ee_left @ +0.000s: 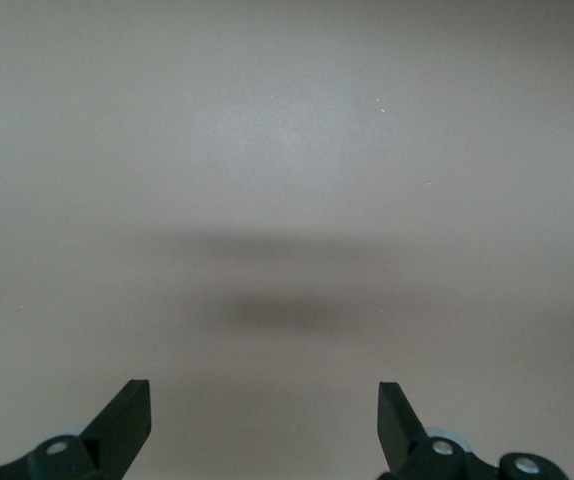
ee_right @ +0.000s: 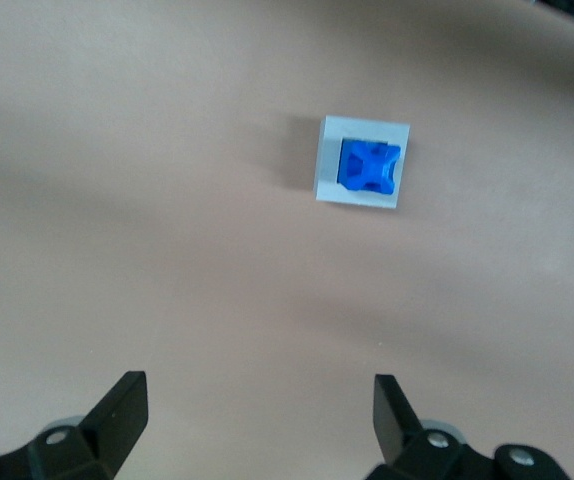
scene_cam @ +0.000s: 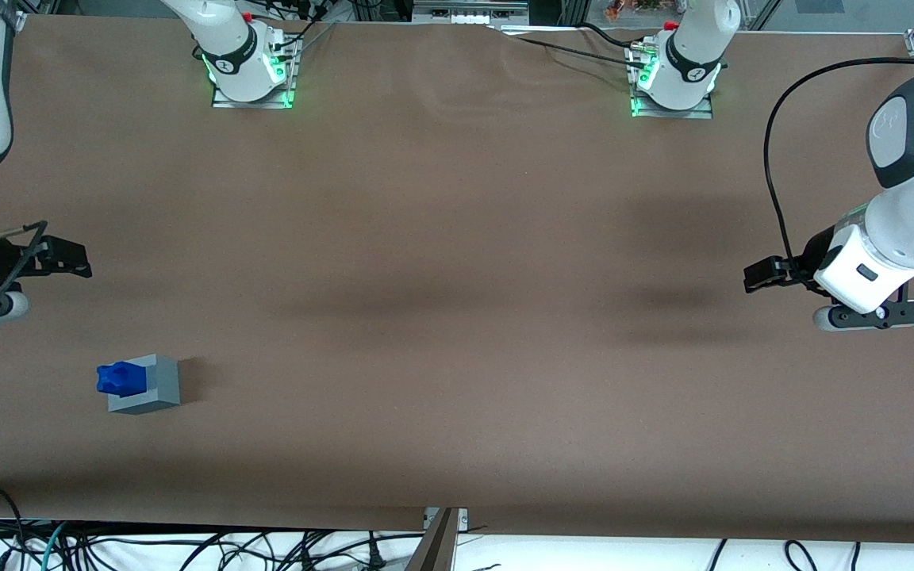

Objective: Insert blue part into gray base with right arm

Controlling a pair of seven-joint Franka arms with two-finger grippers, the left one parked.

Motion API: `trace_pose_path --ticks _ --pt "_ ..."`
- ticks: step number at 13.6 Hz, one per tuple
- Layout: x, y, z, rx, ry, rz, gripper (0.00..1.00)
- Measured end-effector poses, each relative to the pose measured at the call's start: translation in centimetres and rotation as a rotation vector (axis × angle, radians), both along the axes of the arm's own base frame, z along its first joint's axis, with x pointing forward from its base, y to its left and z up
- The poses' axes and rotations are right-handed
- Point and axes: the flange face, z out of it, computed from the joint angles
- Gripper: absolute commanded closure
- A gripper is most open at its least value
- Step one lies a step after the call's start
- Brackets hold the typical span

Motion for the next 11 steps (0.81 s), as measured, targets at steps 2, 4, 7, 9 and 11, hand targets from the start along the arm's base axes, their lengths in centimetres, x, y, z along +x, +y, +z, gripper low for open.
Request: trace_pose_path --ticks 2,4,7,9,11 --pt "-1.5 -0.3 2.5 -0.002 -0.050 -0.002 0.00" --pt "-3.0 -0.6 3.4 -0.005 -0.061 -0.006 0.00" --pt "-4.1 -0.6 2.4 -0.008 -0.042 -0.058 0.00" --pt "-4.6 -0.6 2.1 -0.011 -0.037 -0.116 0.00" --pt "-4.7 -0.6 1.9 -0.011 -0.035 -0.128 0.00"
